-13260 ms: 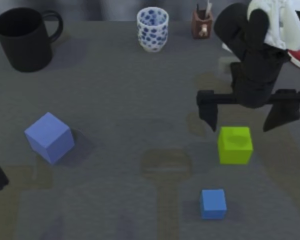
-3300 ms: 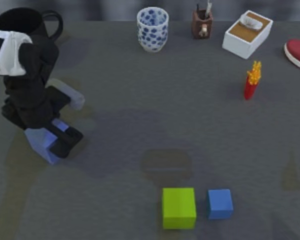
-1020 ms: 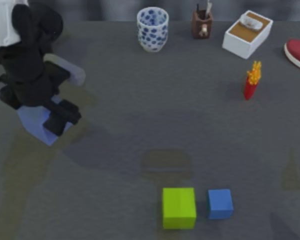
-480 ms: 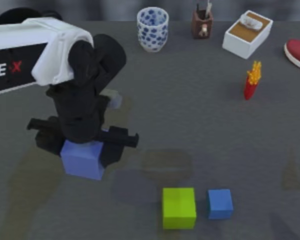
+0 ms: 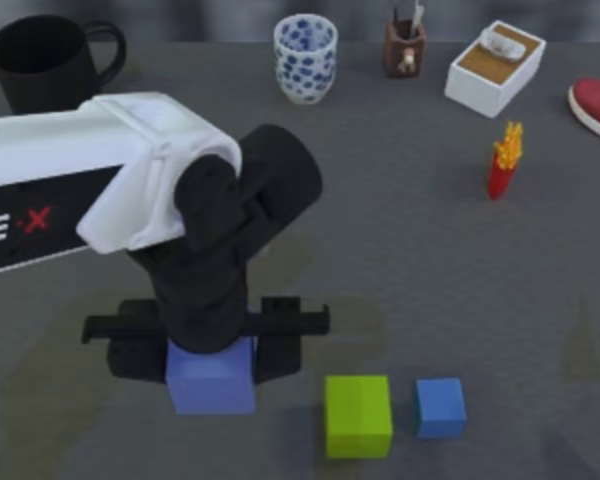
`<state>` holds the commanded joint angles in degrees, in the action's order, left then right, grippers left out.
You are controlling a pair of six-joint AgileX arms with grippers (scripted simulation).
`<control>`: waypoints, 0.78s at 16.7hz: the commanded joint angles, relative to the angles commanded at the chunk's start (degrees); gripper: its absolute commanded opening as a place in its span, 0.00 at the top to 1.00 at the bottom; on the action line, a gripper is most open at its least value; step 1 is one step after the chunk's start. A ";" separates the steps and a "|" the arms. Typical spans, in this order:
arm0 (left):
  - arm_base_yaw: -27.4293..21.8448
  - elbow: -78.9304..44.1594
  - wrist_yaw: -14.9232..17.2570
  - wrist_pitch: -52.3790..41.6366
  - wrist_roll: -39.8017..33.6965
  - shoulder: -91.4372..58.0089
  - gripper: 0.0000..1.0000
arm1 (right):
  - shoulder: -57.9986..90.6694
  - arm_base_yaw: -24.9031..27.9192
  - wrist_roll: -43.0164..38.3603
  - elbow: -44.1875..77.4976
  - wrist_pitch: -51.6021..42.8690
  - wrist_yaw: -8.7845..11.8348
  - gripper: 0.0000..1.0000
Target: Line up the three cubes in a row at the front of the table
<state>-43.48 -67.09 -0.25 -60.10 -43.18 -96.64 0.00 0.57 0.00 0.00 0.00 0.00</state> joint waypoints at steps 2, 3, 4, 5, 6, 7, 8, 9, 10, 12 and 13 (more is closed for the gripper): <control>-0.34 0.19 -0.03 0.08 -0.56 0.29 1.00 | 0.00 0.00 0.00 0.00 0.00 0.00 0.00; -0.34 0.19 -0.03 0.08 -0.56 0.29 1.00 | 0.00 0.00 0.00 0.00 0.00 0.00 0.00; -0.34 0.19 -0.03 0.08 -0.56 0.29 1.00 | 0.00 0.00 0.00 0.00 0.00 0.00 0.00; -0.07 -0.01 -0.01 0.01 -0.38 0.04 1.00 | 0.00 0.00 0.00 0.00 0.00 0.00 0.00; -0.07 0.13 -0.01 0.20 -0.35 -0.02 1.00 | 0.00 0.00 0.00 0.00 0.00 0.00 0.00; -0.06 0.68 -0.03 0.98 -0.30 -0.31 1.00 | 0.00 0.00 0.00 0.00 0.00 0.00 0.00; 0.00 1.56 -0.03 2.35 -0.29 -0.83 1.00 | 0.00 0.00 0.00 0.00 0.00 0.00 0.00; 0.08 2.70 -0.03 4.24 -0.29 -1.55 1.00 | 0.00 0.00 0.00 0.00 0.00 0.00 0.00; 0.13 3.99 -0.01 6.55 -0.29 -2.41 1.00 | 0.00 0.00 0.00 0.00 0.00 0.00 0.00; 0.15 6.75 0.03 11.57 -0.17 -4.21 1.00 | 0.00 0.00 0.00 0.00 0.00 0.00 0.00; 0.13 7.96 0.02 13.63 -0.11 -5.02 1.00 | 0.00 0.00 0.00 0.00 0.00 0.00 0.00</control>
<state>-43.35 -59.13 -0.23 -46.48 -43.30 -101.66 0.00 0.57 0.00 0.00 0.00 0.00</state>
